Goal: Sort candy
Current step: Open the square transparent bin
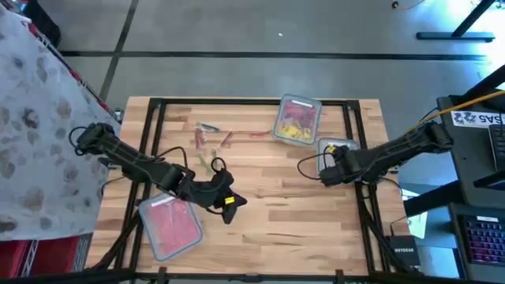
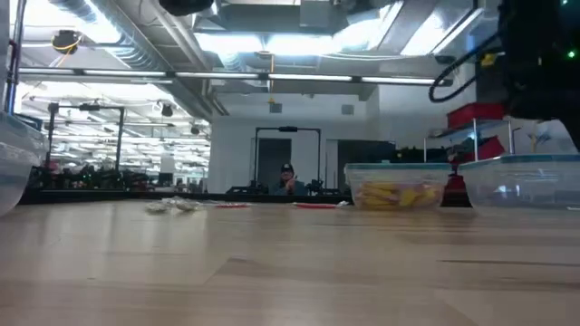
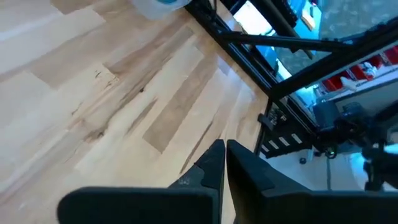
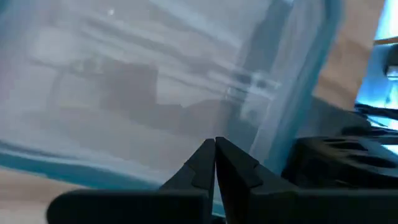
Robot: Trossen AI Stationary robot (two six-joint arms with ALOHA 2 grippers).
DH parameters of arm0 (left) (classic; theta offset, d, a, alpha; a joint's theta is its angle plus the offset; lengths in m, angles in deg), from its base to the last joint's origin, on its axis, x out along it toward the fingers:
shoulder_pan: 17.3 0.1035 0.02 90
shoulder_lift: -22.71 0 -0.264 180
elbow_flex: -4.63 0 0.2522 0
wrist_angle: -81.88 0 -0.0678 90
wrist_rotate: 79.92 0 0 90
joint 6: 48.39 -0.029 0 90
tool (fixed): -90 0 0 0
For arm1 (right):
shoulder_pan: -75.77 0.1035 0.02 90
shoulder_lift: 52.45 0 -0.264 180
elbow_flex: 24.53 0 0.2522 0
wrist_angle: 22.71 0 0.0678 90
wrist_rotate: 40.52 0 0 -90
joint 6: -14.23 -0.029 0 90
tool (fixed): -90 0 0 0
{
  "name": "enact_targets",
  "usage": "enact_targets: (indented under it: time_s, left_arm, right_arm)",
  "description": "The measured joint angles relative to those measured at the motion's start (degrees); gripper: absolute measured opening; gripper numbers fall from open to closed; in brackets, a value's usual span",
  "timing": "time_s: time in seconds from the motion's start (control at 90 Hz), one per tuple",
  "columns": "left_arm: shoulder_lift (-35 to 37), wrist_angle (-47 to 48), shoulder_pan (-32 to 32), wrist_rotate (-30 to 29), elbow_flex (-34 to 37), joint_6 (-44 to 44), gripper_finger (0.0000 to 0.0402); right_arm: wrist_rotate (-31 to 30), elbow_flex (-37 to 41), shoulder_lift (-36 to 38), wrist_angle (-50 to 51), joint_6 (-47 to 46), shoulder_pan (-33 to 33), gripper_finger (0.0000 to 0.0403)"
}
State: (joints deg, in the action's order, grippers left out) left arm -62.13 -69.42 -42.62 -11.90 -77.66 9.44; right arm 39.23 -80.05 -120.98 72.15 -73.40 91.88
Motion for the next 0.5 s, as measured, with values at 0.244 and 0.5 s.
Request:
enact_targets:
  time_s: [0.244,0.5]
  left_arm:
    - [0.00,-0.70,-0.31,0.11,0.02,0.71,0.0000]
    - [0.00,-0.52,-0.31,0.11,0.02,1.73,0.0000]
  right_arm:
    - [1.60,-2.29,-1.60,-17.60,3.96,0.06,0.0000]
    - [5.38,-2.58,-4.89,-57.58,14.58,0.08,0.0000]
